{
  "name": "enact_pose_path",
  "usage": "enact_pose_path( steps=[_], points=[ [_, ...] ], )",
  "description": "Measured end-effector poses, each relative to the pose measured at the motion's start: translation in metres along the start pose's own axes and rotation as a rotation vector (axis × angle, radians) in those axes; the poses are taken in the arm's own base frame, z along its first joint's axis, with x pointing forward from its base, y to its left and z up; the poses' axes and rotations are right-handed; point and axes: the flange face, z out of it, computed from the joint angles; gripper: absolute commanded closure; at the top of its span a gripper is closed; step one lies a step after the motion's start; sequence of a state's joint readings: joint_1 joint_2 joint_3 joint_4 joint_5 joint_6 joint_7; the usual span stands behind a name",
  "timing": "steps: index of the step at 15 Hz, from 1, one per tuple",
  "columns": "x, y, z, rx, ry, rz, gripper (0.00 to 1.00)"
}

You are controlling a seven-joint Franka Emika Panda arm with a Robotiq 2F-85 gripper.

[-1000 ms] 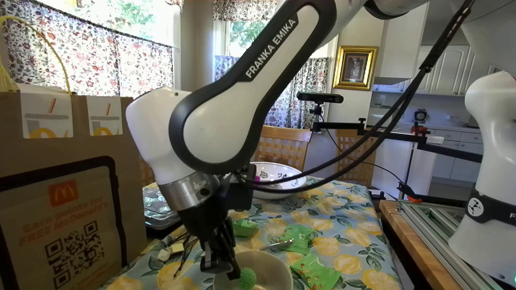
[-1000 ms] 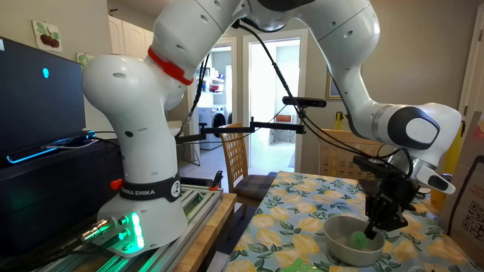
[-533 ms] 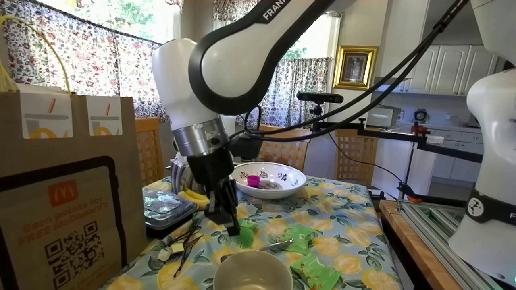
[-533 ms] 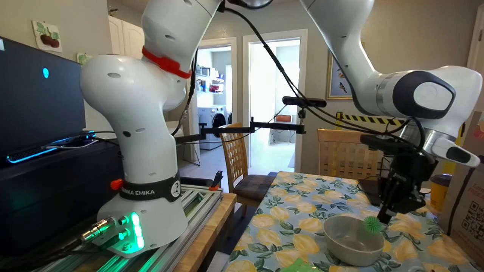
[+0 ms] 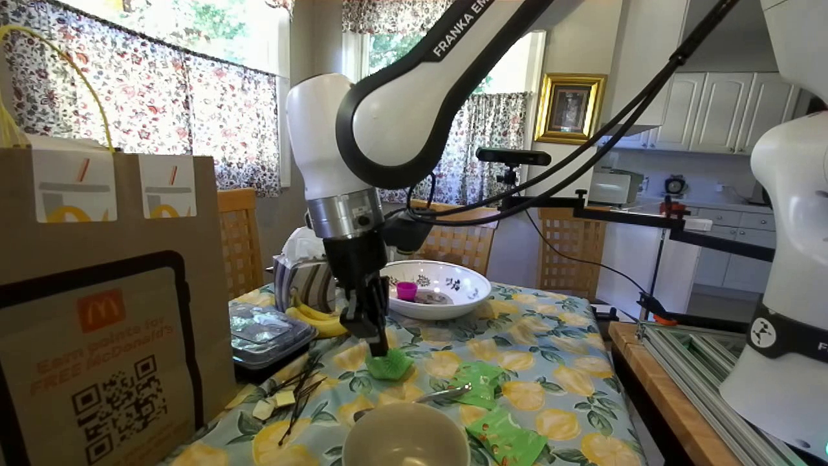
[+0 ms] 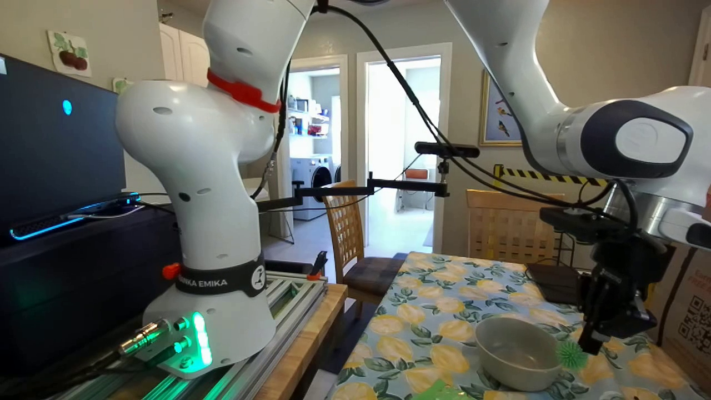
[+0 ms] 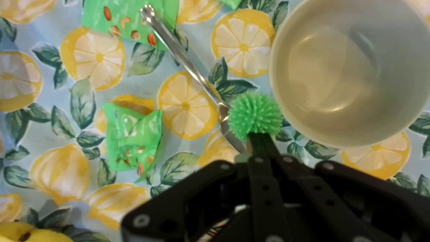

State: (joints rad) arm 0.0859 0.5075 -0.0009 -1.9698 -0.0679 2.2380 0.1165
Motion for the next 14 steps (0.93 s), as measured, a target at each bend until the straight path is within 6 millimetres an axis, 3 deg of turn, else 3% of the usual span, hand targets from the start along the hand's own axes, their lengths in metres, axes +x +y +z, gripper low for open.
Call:
enact_pose_path(
  steps=[9,14],
  points=[
    [0.013,0.008,0.054,-0.003,0.032,0.022,1.00],
    [0.015,0.007,0.068,-0.004,0.030,0.023,1.00]
  ],
)
